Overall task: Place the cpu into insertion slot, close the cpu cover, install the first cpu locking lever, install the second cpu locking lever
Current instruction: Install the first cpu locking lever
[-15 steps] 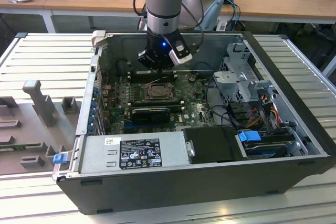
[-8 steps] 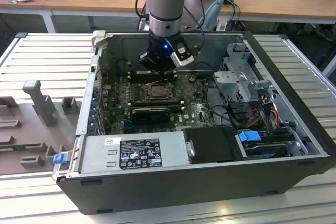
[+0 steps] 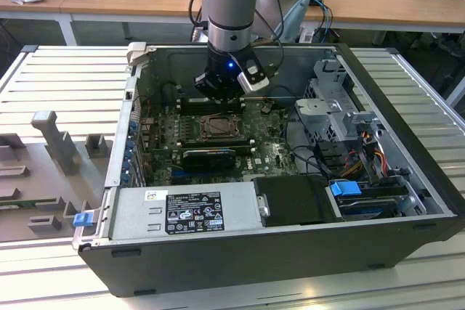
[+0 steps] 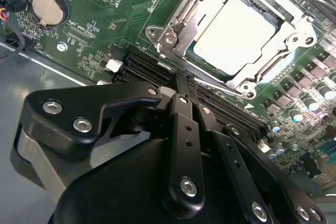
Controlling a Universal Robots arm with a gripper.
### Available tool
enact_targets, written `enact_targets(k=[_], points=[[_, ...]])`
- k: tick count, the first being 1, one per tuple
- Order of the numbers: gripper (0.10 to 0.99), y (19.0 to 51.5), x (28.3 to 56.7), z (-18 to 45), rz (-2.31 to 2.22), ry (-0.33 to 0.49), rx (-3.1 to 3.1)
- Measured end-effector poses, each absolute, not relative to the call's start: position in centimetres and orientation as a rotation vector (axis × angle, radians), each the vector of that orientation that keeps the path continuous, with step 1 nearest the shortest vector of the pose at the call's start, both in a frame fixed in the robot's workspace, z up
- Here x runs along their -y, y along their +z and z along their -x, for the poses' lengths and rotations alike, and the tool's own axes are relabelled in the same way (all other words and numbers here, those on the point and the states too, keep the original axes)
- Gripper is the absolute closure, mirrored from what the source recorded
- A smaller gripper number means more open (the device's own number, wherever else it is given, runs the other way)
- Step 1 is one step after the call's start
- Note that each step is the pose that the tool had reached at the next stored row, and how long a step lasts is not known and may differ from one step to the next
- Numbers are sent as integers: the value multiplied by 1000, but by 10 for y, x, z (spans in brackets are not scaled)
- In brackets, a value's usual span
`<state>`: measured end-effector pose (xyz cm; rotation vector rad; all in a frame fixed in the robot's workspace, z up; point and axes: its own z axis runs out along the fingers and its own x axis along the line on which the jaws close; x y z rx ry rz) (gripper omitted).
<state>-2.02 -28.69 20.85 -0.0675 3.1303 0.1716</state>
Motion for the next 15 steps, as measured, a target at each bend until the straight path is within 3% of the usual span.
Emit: enact_targets(k=[15], points=[[980,204,287,16,62,151,-3132]])
